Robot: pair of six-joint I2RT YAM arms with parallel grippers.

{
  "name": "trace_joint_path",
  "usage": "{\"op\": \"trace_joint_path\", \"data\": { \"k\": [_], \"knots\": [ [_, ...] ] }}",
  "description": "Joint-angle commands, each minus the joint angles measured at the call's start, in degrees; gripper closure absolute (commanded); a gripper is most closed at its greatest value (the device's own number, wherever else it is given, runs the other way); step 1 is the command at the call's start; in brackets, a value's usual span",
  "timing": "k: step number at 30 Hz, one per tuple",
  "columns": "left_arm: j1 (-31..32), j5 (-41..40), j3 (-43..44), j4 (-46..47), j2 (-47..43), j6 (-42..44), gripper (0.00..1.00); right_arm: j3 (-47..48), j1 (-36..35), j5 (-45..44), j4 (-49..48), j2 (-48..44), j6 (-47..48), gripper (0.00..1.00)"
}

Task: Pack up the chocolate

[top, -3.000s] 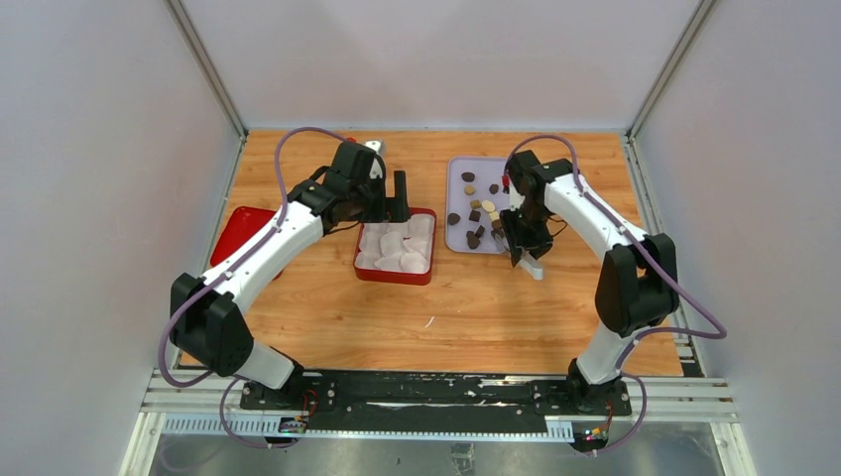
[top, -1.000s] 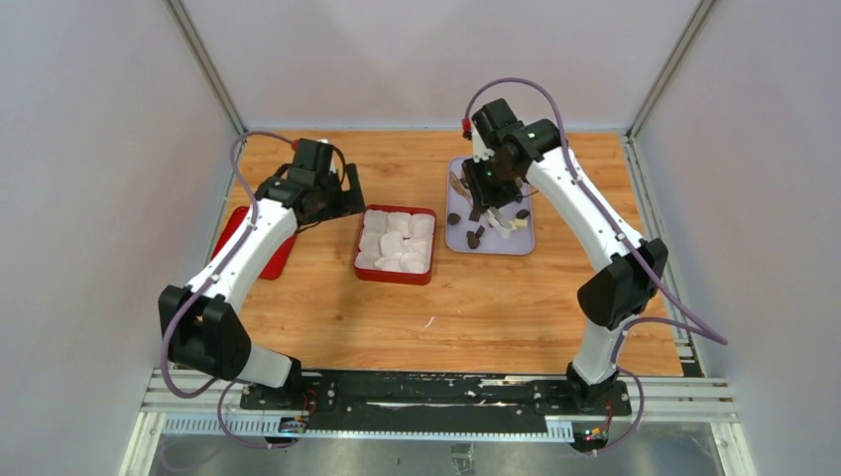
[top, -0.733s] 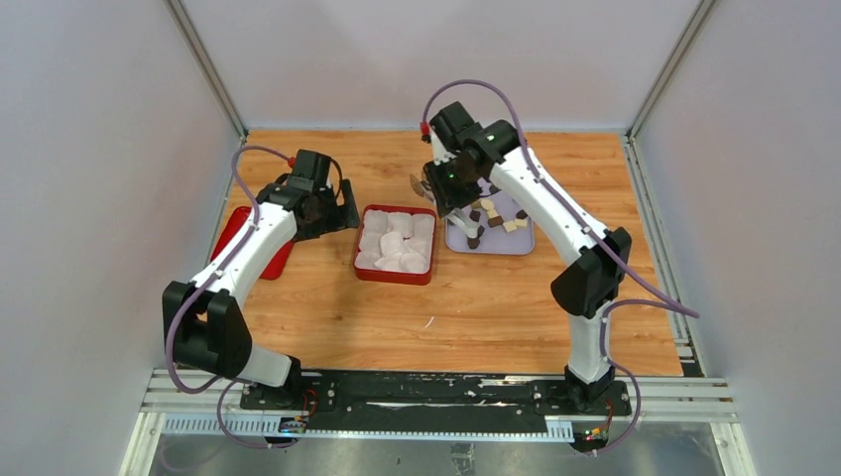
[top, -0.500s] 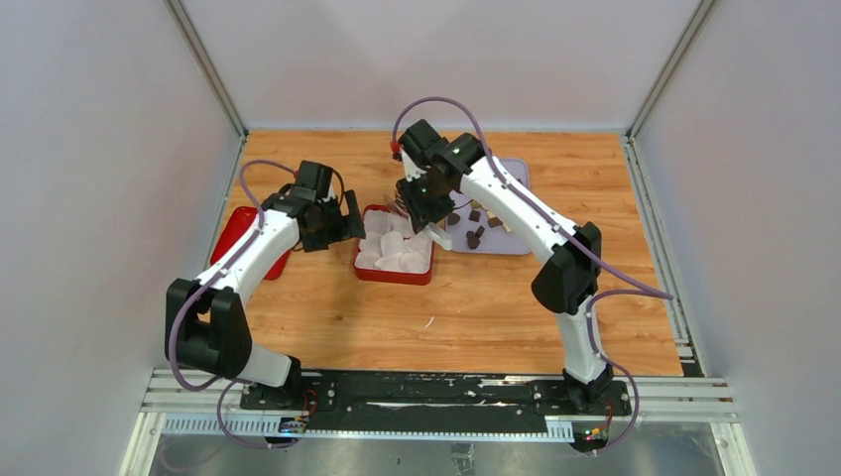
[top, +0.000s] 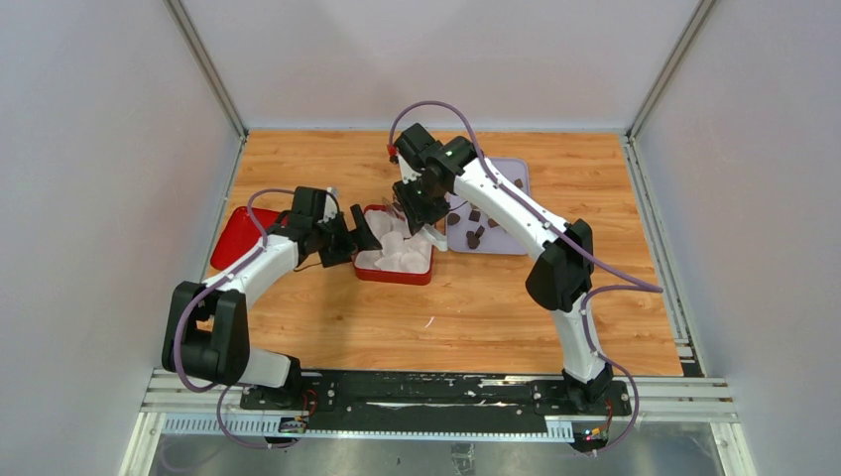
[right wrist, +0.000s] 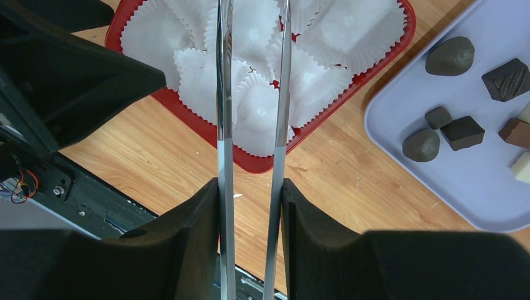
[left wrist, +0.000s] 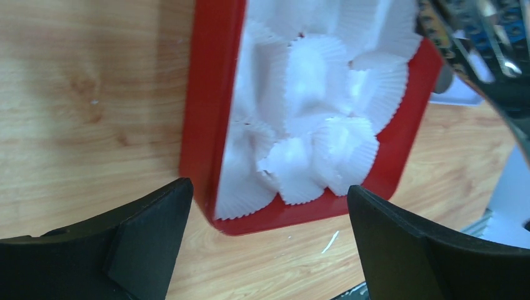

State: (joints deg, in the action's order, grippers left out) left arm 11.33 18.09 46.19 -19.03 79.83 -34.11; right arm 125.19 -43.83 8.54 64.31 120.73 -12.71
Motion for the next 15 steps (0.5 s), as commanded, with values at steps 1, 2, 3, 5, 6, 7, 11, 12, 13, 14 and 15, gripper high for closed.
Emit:
{"op": "trace_joint_path", "data": {
  "k": [1, 2, 3, 5, 6, 7, 11, 12, 13, 14, 15],
  "knots": [
    [-0.35, 7.8, -0.34, 5.49, -0.48, 0.99, 0.0, 0.15, 0.04, -1.41, -0.1, 0.3, -1.06, 0.91],
    [-0.35, 8.66, -0.32, 5.29, -0.39, 1.27, 0.0, 0.07, 0.03, -1.48, -0.22, 0.38, -1.13, 0.91],
    [-0.35, 9.43, -0.32, 4.84, -0.44, 1.76, 0.0, 0.06, 0.18, -1.44, -0.43, 0.46, -1.41, 0.91],
    [-0.35, 10.02, -0.32, 4.17, -0.48, 2.08, 0.0, 0.06, 0.32, -0.98, -1.01, 0.56, -1.74, 0.91],
    [-0.35, 10.08, -0.32, 3.56, -0.56, 2.19, 0.0, 0.08, 0.34, -0.76, -1.29, 0.63, -1.91, 0.91],
    [-0.35, 10.19, -0.32, 2.98, -0.81, 2.17, 0.0, 0.11, 0.35, -0.69, -1.56, 0.71, -2.1, 0.91],
    [-0.35, 10.03, -0.48, 1.66, -2.53, 1.66, 0.0, 0.32, 0.39, -0.19, -1.9, 1.23, -2.24, 0.91],
    [-0.39, 9.59, 0.0, 0.6, -3.2, 1.81, 0.0, 0.26, 0.36, 0.07, -1.9, 1.38, -2.19, 0.91],
    [-0.47, 8.82, 0.64, -0.68, -3.79, 2.1, 0.0, 0.16, 0.4, 0.42, -1.89, 1.5, -2.22, 0.9],
    [-0.69, 7.78, 1.43, -2.01, -4.61, 2.5, 0.0, 0.01, 0.3, 0.77, -1.91, 1.61, -2.15, 0.9],
    [-1.07, 7.32, 2.23, -3.3, -5.02, 2.88, 0.0, -0.26, 0.17, 0.99, -1.91, 1.62, -2.1, 0.89]
  ]
}}
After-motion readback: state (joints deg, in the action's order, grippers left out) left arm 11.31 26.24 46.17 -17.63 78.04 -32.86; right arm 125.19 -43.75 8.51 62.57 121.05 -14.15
